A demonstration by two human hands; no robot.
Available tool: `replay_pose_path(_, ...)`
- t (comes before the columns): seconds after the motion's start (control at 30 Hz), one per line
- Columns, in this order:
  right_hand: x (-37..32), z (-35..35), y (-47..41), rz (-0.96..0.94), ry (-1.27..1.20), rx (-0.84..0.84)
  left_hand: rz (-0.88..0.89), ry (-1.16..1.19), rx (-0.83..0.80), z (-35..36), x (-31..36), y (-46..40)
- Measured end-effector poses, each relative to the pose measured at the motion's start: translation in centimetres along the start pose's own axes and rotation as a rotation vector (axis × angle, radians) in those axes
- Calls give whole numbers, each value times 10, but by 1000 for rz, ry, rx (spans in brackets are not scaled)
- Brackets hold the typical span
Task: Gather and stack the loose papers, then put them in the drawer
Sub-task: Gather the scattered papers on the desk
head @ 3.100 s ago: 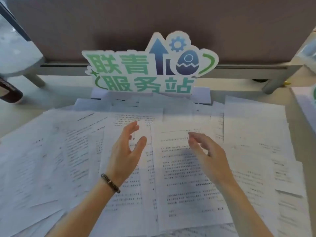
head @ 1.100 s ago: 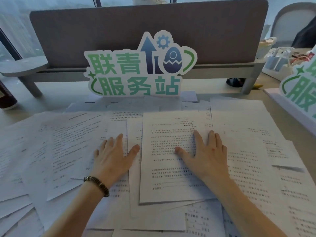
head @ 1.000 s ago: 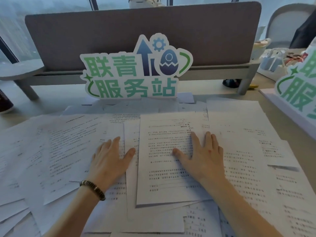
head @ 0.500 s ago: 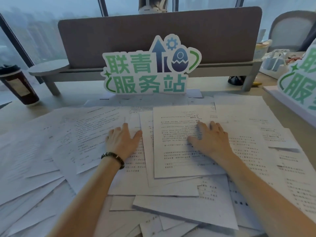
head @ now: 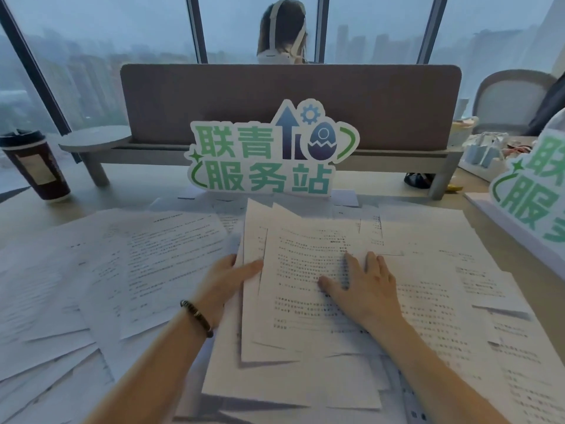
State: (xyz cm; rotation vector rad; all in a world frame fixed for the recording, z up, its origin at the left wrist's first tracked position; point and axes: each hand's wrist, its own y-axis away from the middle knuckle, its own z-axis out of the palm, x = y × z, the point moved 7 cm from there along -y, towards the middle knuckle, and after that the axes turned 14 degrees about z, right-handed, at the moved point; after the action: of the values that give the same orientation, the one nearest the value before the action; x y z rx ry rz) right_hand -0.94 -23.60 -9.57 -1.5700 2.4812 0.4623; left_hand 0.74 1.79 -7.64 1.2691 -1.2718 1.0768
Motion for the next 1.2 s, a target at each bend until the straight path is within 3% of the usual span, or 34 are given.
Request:
replay_pose_path(0.13, -5, 3, 3, -19, -6, -38, 15, 113, -173, 18, -1, 4)
replay_pose_path(0.27, -13, -4, 11, -6, -236, -195, 44, 18, -178, 18, 2, 6)
replay_pose_path(0.3, -10, -12, 12, 21, -261, -182, 60, 1, -182, 17, 6, 7)
replay_pose_path(0.37, 1, -31, 11, 64, -67, -50, 96, -39, -155, 12, 15, 8)
replay_pose_path(0.47, 14, -51, 11, 127, 231, 61, 200, -223, -49, 0, 26, 4)
replay_pose_path(0.57, 13, -42, 15, 114, 214, -10, 277, -547, 14, -6, 26, -2)
replay_pose_path(0.7, -2, -24, 17, 9, 188, 26, 325, -886, -15, 3, 20, -2)
replay_pose_path(0.9, -1, -28, 13, 10, -76, 24, 378, -885, -54, 18, 14, 3)
replay_pose_path(0.97, 11, -34, 6, 98, 78, 105, 393, -928, -58, 22, 12, 4)
replay_pose_path(1.03, 20, -34, 3, 174, 182, 73, 410, -1047, -59, 25, 10, 5)
replay_pose_path(1.2, 9, -24, 11, 76, 141, 4, 401, -1178, -44, 29, 11, 5)
